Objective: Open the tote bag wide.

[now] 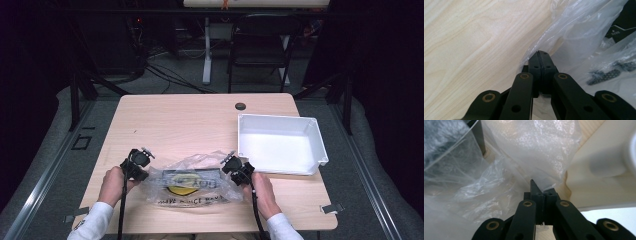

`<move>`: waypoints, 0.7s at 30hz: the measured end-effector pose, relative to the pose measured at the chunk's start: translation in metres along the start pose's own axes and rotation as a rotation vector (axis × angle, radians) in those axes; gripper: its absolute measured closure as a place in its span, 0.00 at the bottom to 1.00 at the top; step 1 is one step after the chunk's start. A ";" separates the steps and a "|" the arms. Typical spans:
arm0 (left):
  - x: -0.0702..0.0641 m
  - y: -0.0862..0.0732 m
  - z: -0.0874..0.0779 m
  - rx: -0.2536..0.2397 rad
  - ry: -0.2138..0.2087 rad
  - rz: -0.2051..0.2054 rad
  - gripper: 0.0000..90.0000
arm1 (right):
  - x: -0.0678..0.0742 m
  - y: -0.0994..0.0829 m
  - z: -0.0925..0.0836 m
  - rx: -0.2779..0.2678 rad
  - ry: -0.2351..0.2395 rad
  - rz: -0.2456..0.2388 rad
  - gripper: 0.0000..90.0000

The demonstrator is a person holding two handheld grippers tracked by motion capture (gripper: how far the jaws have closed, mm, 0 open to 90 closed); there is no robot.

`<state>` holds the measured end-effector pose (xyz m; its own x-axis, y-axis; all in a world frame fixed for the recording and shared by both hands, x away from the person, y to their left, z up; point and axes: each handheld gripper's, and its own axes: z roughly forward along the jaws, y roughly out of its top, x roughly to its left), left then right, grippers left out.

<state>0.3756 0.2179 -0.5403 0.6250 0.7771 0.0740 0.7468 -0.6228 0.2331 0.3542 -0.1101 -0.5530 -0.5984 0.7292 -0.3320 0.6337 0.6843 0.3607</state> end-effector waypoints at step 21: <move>0.004 -0.005 -0.049 -0.210 -0.193 -0.077 0.24 | -0.006 -0.008 -0.084 -0.331 0.254 0.014 0.52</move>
<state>0.3632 0.2284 -0.4935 0.6146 0.7776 -0.1327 0.7431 -0.5143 0.4281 0.3117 -0.1208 -0.4812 -0.7191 0.6853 -0.1149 0.4754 0.6059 0.6379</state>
